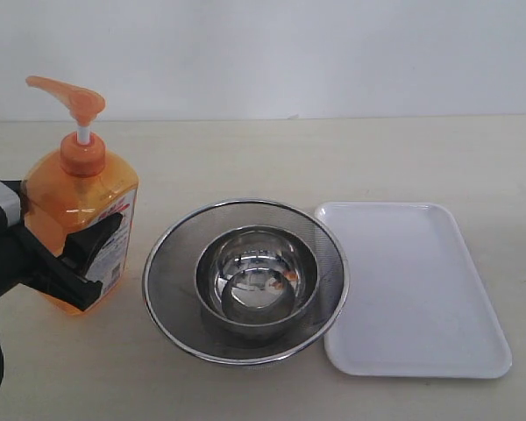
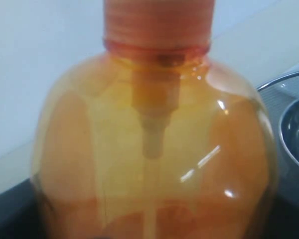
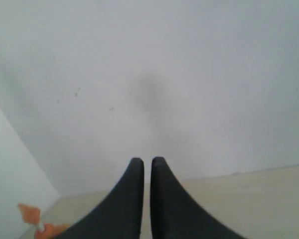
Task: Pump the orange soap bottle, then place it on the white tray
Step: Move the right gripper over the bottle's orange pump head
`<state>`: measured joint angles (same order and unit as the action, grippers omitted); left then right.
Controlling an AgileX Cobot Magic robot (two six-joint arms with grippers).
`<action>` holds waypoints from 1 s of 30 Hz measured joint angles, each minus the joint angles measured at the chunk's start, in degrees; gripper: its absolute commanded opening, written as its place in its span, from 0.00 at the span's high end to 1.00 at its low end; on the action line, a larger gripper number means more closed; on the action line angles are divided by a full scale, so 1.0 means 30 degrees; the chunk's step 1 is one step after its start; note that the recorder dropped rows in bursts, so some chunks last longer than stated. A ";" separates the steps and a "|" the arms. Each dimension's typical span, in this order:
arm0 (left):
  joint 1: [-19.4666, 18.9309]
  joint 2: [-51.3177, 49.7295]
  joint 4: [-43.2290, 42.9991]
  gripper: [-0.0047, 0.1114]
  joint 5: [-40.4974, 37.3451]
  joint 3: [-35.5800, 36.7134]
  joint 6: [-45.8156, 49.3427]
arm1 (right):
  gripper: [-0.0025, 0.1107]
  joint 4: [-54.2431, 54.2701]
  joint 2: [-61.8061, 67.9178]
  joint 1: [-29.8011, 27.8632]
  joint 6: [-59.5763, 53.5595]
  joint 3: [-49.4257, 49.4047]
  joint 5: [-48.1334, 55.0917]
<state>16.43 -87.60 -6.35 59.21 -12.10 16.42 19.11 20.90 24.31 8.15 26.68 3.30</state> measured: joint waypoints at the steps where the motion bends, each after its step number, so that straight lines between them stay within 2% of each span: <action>1: 0.0000 0.0000 -0.0036 0.92 0.0000 0.0000 -0.0010 | 0.97 0.0000 0.1188 0.0836 -0.0182 0.0315 -0.0300; 7: 0.0000 0.0000 -0.0036 0.92 0.0000 0.0000 -0.0044 | 0.97 0.0000 0.7534 0.5614 -0.2717 0.2913 -0.1100; 10: 0.0000 0.0000 -0.0036 0.92 0.0000 0.0000 -0.0044 | 0.97 -0.0039 0.9934 0.7001 -0.4974 0.4712 -0.0808; 15: 0.0000 0.0000 -0.0152 0.92 0.0000 0.0000 -0.0044 | 0.97 -0.0039 1.2963 0.7452 -0.8118 0.8490 0.2100; 22: 0.0000 0.0000 -0.0445 0.92 0.0000 0.0000 -0.0044 | 0.97 -0.0259 1.7150 0.7490 -0.9642 1.4423 0.6740; 25: 0.0000 0.0000 -0.0667 0.92 0.0000 0.0000 -0.0044 | 0.97 -0.0259 2.0386 0.7490 -1.0572 1.7828 0.9751; 30: 0.0000 0.0000 -0.0737 0.92 0.0000 0.0000 -0.0044 | 0.97 -0.0021 2.3180 0.7490 -1.0999 2.0980 1.1761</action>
<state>16.43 -87.60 -8.56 59.21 -12.10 16.28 19.05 90.44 46.78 -24.85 89.62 38.58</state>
